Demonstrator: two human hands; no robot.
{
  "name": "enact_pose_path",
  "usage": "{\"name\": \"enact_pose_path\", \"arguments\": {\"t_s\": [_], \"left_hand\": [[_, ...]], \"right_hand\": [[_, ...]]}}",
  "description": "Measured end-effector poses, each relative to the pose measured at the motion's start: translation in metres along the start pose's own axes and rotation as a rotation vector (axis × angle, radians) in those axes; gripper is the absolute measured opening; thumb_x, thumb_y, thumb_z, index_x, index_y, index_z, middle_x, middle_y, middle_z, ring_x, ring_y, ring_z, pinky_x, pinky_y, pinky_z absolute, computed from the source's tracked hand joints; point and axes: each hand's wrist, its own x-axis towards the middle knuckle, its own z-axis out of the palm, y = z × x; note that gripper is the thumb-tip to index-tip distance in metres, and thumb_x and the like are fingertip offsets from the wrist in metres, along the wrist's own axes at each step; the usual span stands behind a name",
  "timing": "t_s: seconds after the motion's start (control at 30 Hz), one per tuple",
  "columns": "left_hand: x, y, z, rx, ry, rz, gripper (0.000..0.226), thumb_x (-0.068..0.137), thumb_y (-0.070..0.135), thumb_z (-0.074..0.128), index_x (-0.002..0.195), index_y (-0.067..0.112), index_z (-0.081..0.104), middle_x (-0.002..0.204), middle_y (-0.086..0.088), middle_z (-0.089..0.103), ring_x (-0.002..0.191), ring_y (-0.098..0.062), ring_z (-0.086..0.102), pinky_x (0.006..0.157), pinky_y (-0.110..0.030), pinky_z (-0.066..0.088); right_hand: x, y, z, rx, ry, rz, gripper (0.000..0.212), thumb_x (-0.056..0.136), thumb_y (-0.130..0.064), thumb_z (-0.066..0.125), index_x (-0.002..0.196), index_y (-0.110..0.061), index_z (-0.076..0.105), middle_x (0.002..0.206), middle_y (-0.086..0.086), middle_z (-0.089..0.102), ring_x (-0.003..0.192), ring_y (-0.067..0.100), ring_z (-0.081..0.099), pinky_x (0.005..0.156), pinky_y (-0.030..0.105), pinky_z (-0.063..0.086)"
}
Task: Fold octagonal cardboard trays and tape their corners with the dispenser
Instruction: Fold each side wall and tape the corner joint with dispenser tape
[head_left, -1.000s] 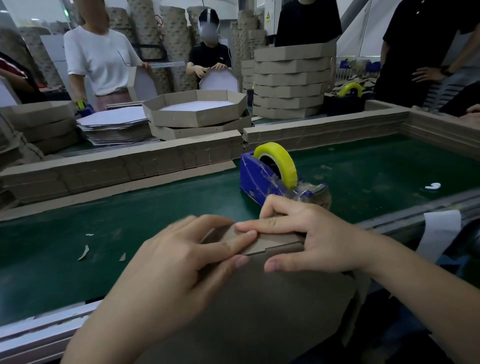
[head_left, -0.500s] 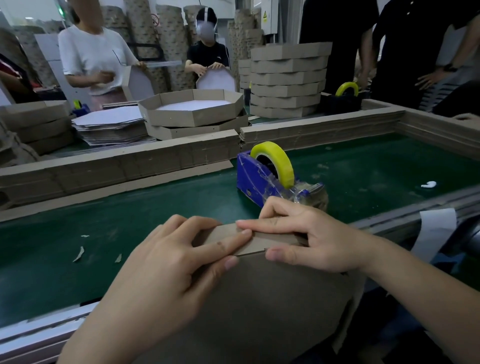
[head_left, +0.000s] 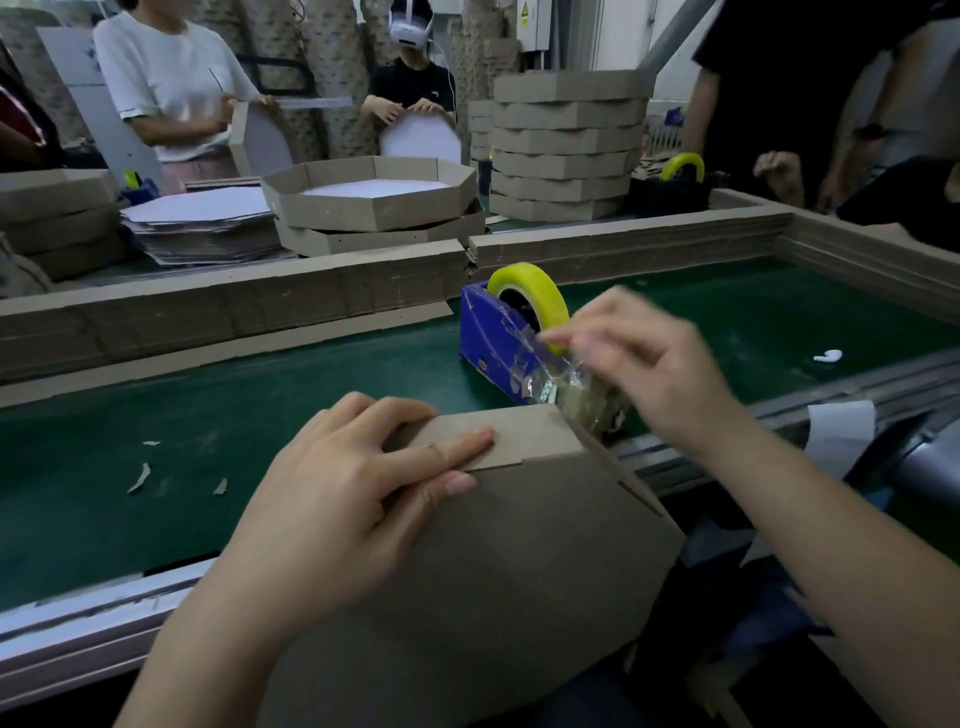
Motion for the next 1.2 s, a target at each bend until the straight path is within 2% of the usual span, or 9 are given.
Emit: {"name": "enact_pose_path", "arguments": {"t_s": [0.07,0.1,0.17,0.27,0.5,0.63,0.77,0.93,1.2], "left_hand": [[-0.001,0.002,0.001,0.001,-0.002,-0.004,0.04,0.094,0.051,0.038,0.123,0.041,0.063,0.111,0.004,0.065,0.091,-0.023,0.058,0.071,-0.041,0.051],[-0.001,0.002,0.001,0.002,0.0,-0.003,0.04,0.094,0.051,0.038,0.123,0.041,0.063,0.111,0.004,0.065,0.091,-0.023,0.058,0.071,-0.041,0.051],[0.0,0.003,0.001,0.0,0.007,0.002,0.039,0.094,0.051,0.039,0.123,0.041,0.064,0.11,0.004,0.065,0.091,-0.024,0.058,0.071,-0.041,0.051],[-0.001,0.004,0.002,-0.005,0.015,0.003,0.04,0.094,0.051,0.038,0.122,0.041,0.065,0.11,0.004,0.065,0.09,-0.023,0.058,0.071,-0.04,0.052],[-0.002,0.004,0.002,-0.001,0.031,0.005,0.039,0.093,0.051,0.04,0.121,0.041,0.065,0.111,0.004,0.066,0.091,-0.023,0.058,0.07,-0.043,0.052],[-0.001,0.003,0.003,0.0,0.029,0.001,0.039,0.093,0.051,0.04,0.121,0.04,0.065,0.111,0.004,0.065,0.09,-0.023,0.059,0.069,-0.043,0.052],[-0.001,0.003,0.002,0.015,0.028,0.004,0.039,0.094,0.05,0.039,0.122,0.041,0.065,0.111,0.004,0.065,0.09,-0.023,0.058,0.068,-0.042,0.052],[0.001,0.004,0.003,0.022,0.024,0.012,0.04,0.093,0.05,0.039,0.121,0.039,0.065,0.11,0.003,0.066,0.089,-0.024,0.059,0.068,-0.042,0.052],[0.003,0.004,0.003,0.021,0.02,0.009,0.04,0.093,0.049,0.039,0.12,0.039,0.066,0.11,0.004,0.066,0.089,-0.024,0.059,0.068,-0.04,0.052]], "right_hand": [[0.016,0.011,-0.014,-0.154,0.246,0.225,0.016,0.091,-0.036,0.056,0.085,-0.03,0.07,0.092,-0.009,0.06,0.091,0.004,0.057,0.074,0.026,0.044],[0.023,0.018,-0.02,-0.252,0.241,0.391,0.02,0.093,-0.036,0.056,0.082,-0.028,0.071,0.095,-0.004,0.062,0.095,0.012,0.059,0.073,0.032,0.044],[0.032,0.03,-0.025,-0.28,0.071,0.682,0.031,0.095,-0.041,0.053,0.08,-0.024,0.073,0.096,0.002,0.064,0.087,0.023,0.058,0.065,0.032,0.041],[0.033,0.033,-0.025,-0.15,-0.104,0.872,0.036,0.09,-0.052,0.056,0.078,-0.024,0.075,0.078,0.004,0.049,0.063,0.015,0.038,0.056,0.028,0.028],[0.034,0.031,-0.026,0.324,0.036,0.993,0.021,0.082,-0.018,0.07,0.062,-0.015,0.077,0.077,-0.001,0.068,0.048,0.005,0.026,0.041,0.017,0.02],[0.036,0.027,-0.022,0.422,0.114,1.104,0.025,0.082,-0.014,0.07,0.057,-0.013,0.076,0.064,-0.004,0.069,0.039,0.002,0.038,0.041,0.012,0.032],[0.038,0.021,-0.023,0.444,0.114,1.14,0.023,0.081,-0.017,0.072,0.059,-0.014,0.077,0.078,0.0,0.067,0.057,0.004,0.038,0.052,0.017,0.041],[0.041,0.019,-0.024,0.48,0.163,1.078,0.022,0.08,-0.026,0.073,0.06,-0.018,0.078,0.079,-0.005,0.045,0.061,0.007,0.035,0.059,0.024,0.044],[0.008,0.039,-0.003,0.7,0.476,0.787,0.031,0.077,-0.008,0.066,0.047,-0.015,0.068,0.059,-0.007,0.056,0.053,0.003,0.042,0.059,0.024,0.041]]}}
